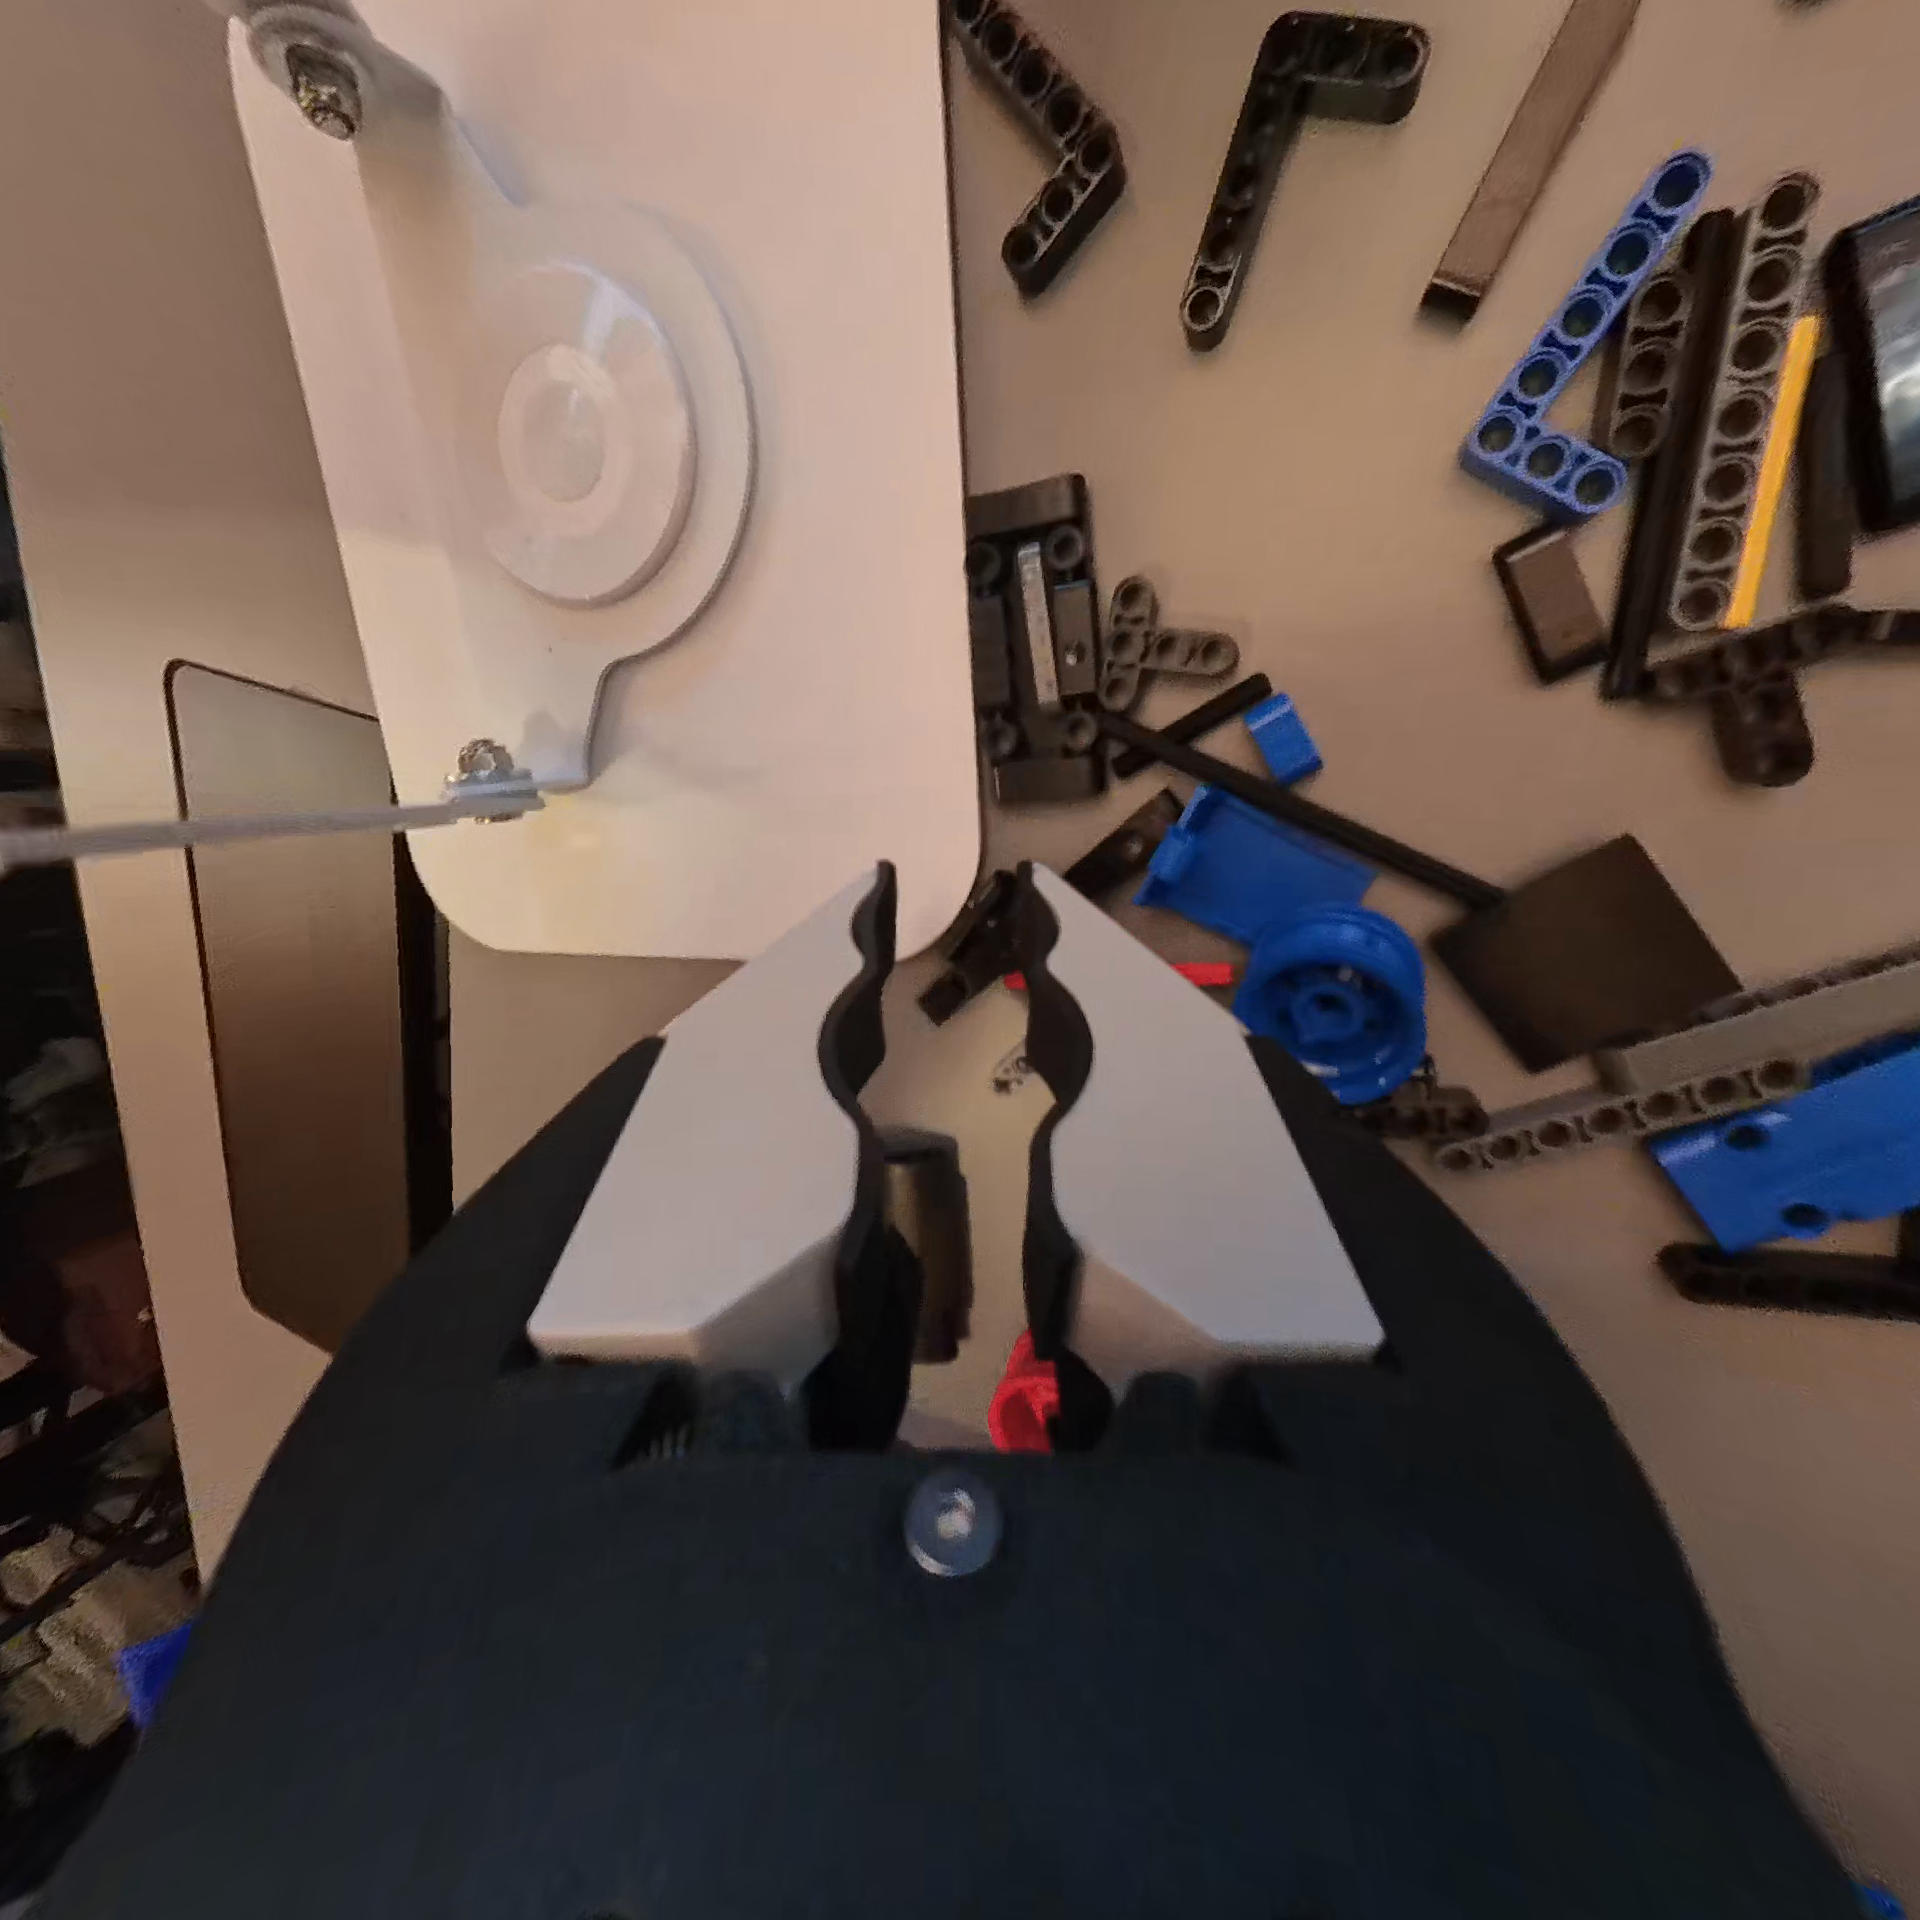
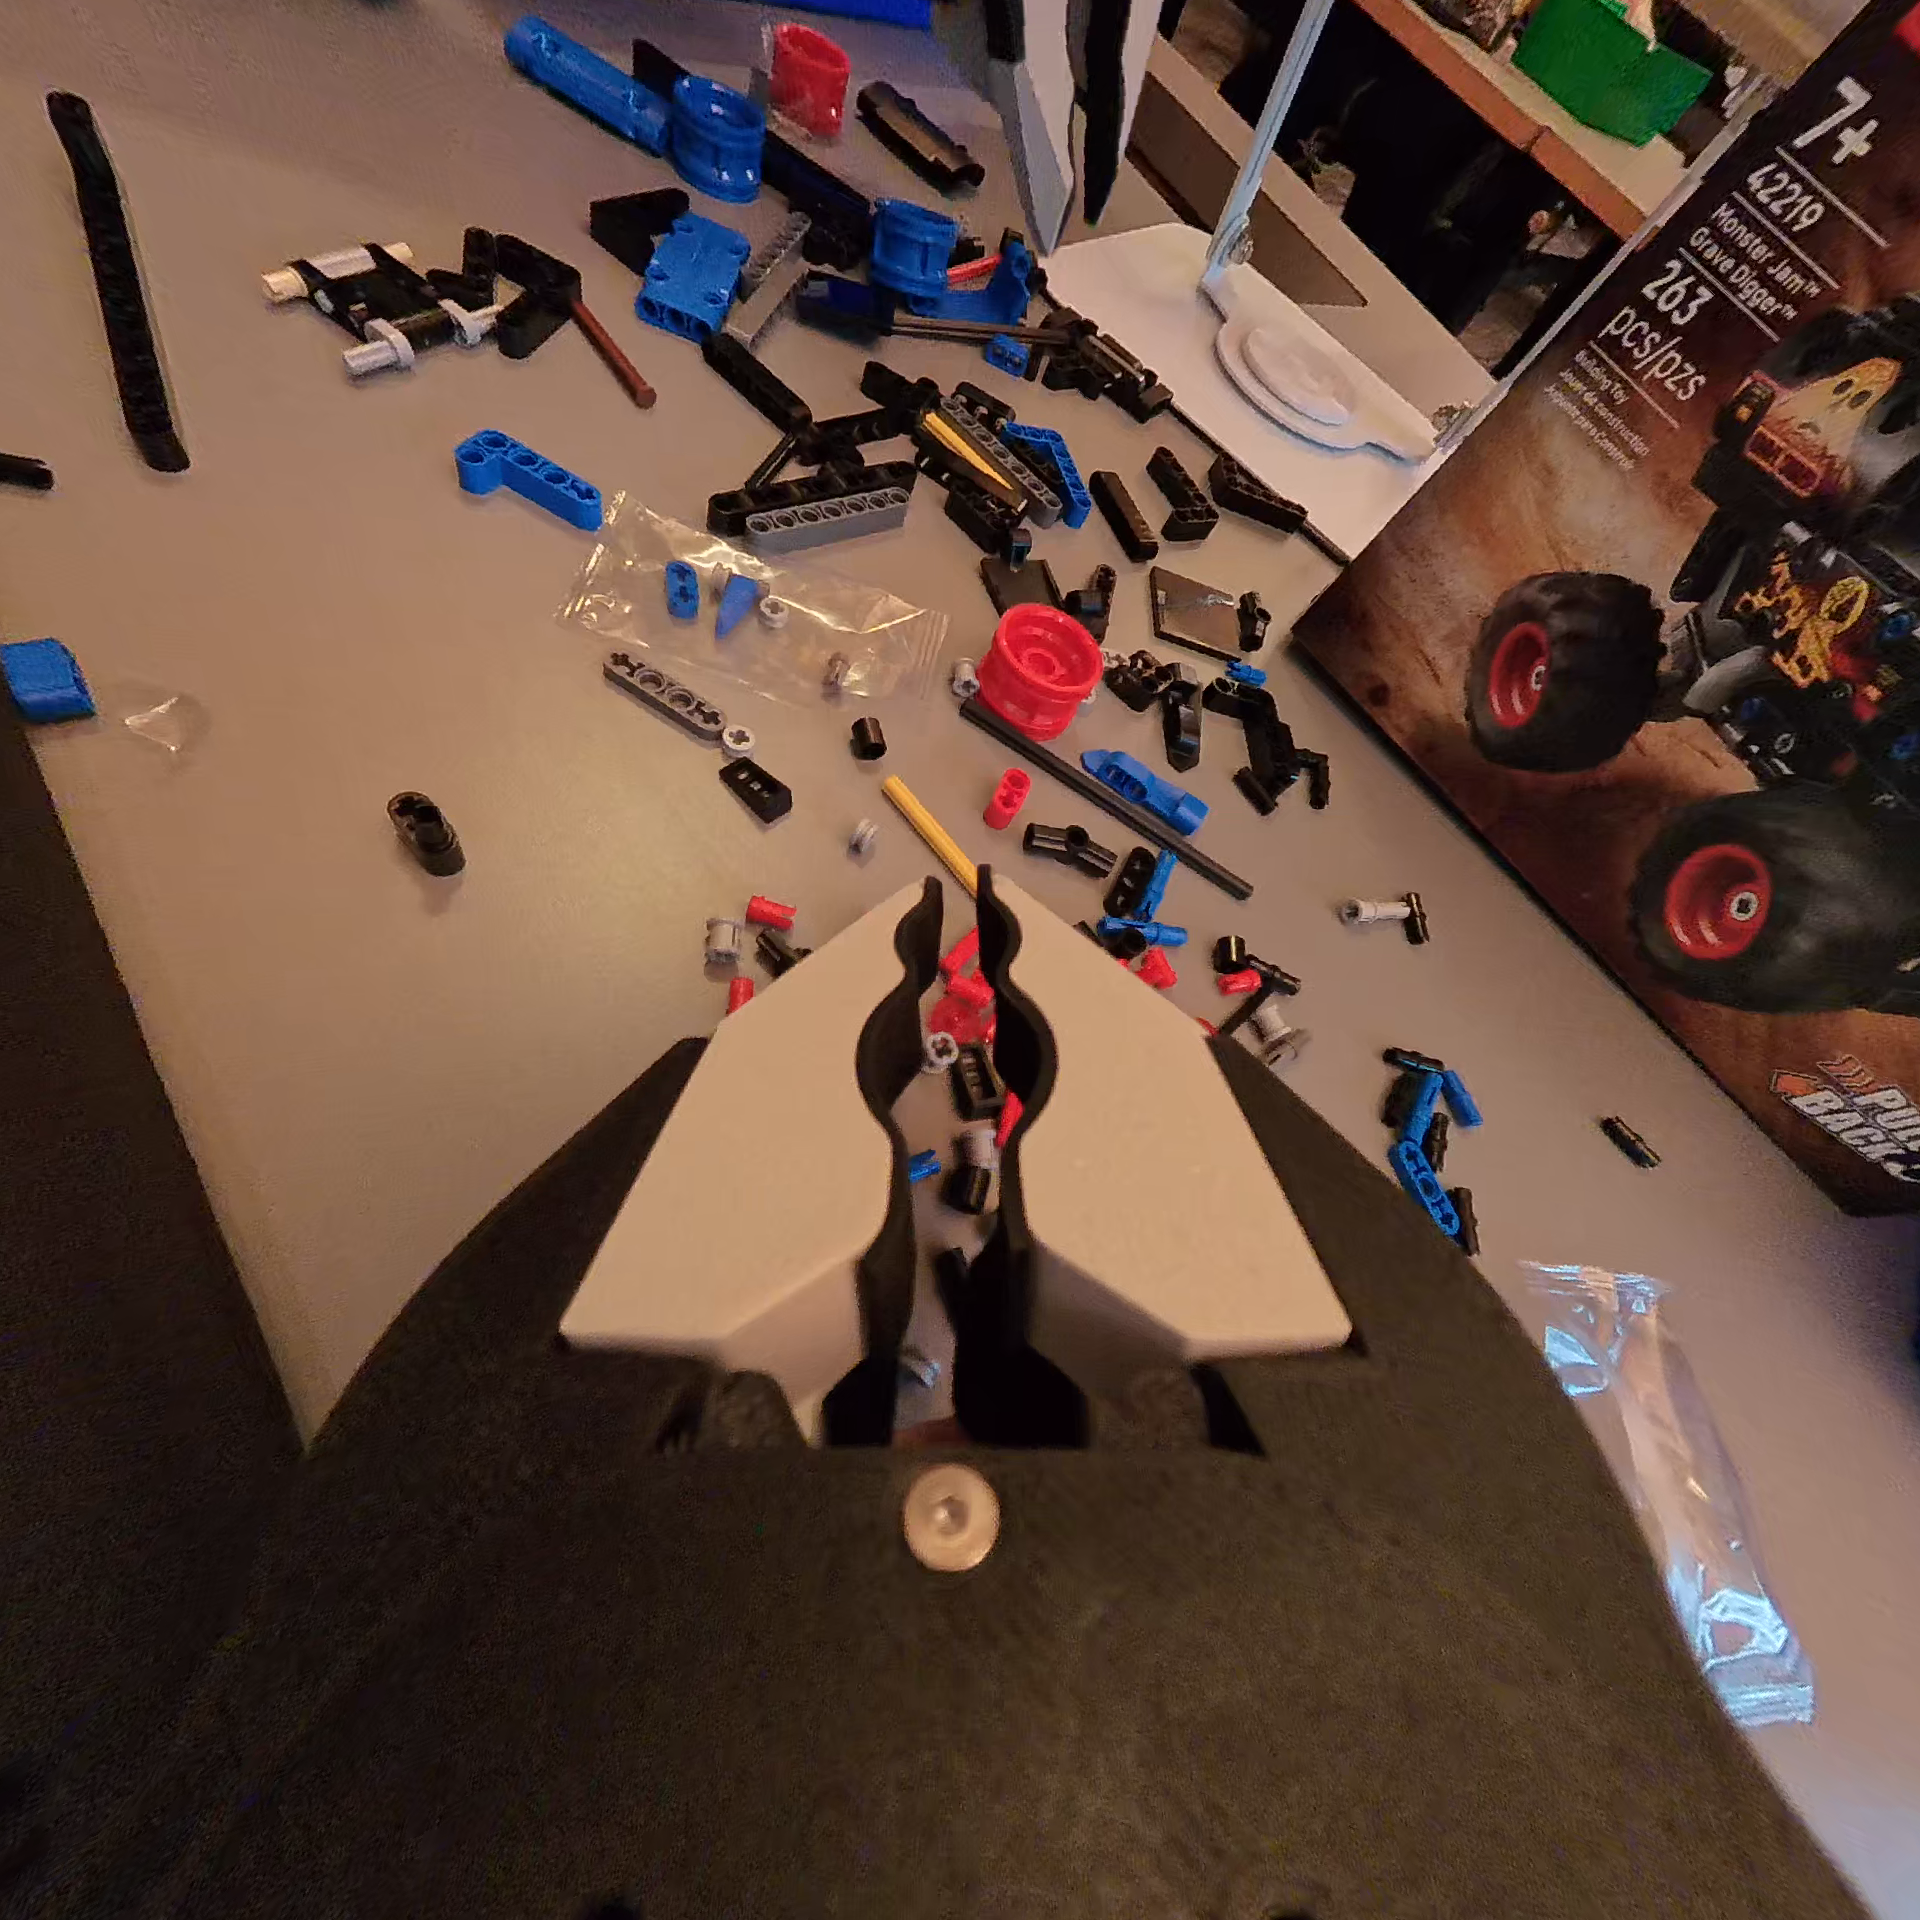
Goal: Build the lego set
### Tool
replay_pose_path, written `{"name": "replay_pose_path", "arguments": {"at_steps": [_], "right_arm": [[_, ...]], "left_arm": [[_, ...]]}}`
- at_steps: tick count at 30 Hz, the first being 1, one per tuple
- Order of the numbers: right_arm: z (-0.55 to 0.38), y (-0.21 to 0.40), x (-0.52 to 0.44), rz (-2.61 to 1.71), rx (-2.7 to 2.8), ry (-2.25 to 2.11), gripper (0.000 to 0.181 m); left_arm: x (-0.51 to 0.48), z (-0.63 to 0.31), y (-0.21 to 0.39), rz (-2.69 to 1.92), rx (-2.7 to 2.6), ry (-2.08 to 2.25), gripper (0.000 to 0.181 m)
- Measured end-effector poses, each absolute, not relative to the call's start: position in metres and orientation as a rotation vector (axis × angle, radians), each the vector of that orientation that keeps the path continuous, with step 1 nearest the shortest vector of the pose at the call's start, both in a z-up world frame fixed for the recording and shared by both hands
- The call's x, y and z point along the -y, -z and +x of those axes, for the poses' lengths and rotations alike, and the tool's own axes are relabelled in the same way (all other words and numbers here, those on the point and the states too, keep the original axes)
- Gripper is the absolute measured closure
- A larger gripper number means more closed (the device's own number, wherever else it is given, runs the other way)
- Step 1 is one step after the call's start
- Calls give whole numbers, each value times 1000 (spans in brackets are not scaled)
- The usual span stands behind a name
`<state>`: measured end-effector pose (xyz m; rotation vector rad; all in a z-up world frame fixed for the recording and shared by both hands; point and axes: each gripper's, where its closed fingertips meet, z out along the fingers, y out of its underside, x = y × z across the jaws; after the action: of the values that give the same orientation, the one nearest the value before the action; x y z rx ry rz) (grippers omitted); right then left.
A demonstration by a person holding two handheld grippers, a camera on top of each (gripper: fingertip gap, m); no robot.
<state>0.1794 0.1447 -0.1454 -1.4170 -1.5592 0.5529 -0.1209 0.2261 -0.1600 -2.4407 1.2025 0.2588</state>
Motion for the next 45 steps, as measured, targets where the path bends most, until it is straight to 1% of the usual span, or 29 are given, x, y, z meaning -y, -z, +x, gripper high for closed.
{"name": "replay_pose_path", "arguments": {"at_steps": [7, 8, 14, 20, 22, 26, 28, 30, 35, 39, 45], "right_arm": [[180, 144, -143, -1408, 1560, -567, 176], [180, 143, -143, -1408, 1558, -570, 176], [180, 143, -142, -1408, 1559, -582, 175], [180, 144, -142, -1412, 1561, -581, 175], [180, 144, -142, -1412, 1562, -581, 175], [181, 144, -142, -1411, 1560, -584, 175], [181, 144, -142, -1410, 1558, -585, 175], [181, 143, -142, -1409, 1557, -586, 175], [181, 142, -142, -1405, 1551, -591, 175], [181, 141, -141, -1402, 1552, -595, 174], [176, 134, -139, -1384, 1535, -601, 171]], "left_arm": [[-233, -107, 178, -2468, -1189, -140, 164], [-233, -106, 179, -2465, -1186, -126, 167], [-226, -87, 177, -2418, -1211, 59, 167], [-230, -85, 178, -2434, -1158, 89, 148], [-231, -82, 179, -2437, -1140, 100, 146], [-232, -80, 180, -2465, -1090, 112, 157], [-232, -79, 180, -2466, -1079, 119, 157], [-232, -81, 180, -2455, -1097, 96, 158], [-231, -87, 170, -2316, -1232, -132, 159], [-228, -85, 147, -2143, -1356, -372, 159], [-216, -66, 105, -1901, -1375, -455, 159]]}}
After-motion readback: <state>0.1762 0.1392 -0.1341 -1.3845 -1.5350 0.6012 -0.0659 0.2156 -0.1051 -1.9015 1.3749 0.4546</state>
